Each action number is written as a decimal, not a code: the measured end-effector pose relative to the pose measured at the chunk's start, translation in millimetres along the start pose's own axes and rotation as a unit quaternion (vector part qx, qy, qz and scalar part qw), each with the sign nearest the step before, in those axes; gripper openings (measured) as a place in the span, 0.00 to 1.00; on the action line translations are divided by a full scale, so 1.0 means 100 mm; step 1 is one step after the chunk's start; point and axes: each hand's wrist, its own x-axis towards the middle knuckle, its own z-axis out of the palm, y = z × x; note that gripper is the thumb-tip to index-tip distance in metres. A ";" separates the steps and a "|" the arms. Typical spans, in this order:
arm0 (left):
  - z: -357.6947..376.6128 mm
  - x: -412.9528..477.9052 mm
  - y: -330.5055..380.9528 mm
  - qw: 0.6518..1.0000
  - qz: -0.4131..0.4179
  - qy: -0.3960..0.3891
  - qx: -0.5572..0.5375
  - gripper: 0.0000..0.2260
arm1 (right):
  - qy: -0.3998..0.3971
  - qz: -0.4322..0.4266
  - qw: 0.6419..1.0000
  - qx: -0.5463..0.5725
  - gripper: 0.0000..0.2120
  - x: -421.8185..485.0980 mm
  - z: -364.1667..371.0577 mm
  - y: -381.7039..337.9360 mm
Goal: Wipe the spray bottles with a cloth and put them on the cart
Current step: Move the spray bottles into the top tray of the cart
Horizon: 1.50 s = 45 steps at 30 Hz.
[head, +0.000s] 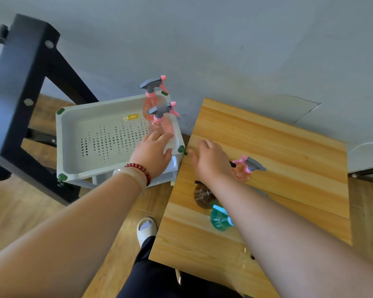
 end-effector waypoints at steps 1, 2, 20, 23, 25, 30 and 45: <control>0.06 -0.06 0.05 1.000 0.005 -0.011 -0.001 0.20 | 0.005 0.003 1.000 -0.001 0.23 -0.05 -0.03 0.06; 0.12 -0.12 0.11 1.000 0.011 -0.022 -0.003 0.20 | 0.011 0.006 1.000 -0.006 0.23 -0.10 -0.05 0.12; 0.89 -0.40 0.85 0.981 0.079 -0.160 0.078 0.20 | 0.005 0.030 0.999 -0.018 0.21 -0.63 0.03 0.93; 0.92 -0.41 0.89 0.981 0.071 -0.158 0.085 0.19 | -0.010 0.032 0.999 -0.016 0.20 -0.69 0.12 1.01; 0.92 -0.41 0.91 0.981 0.069 -0.157 0.095 0.17 | -0.020 0.034 0.999 -0.018 0.20 -0.73 0.19 1.06; 0.90 -0.39 0.91 0.980 0.060 -0.152 0.117 0.14 | -0.023 0.028 0.999 -0.039 0.17 -0.78 0.26 1.11; 0.49 -0.57 0.53 0.992 0.009 -0.097 0.086 0.13 | -0.006 0.027 0.997 -0.072 0.18 -0.63 0.20 0.75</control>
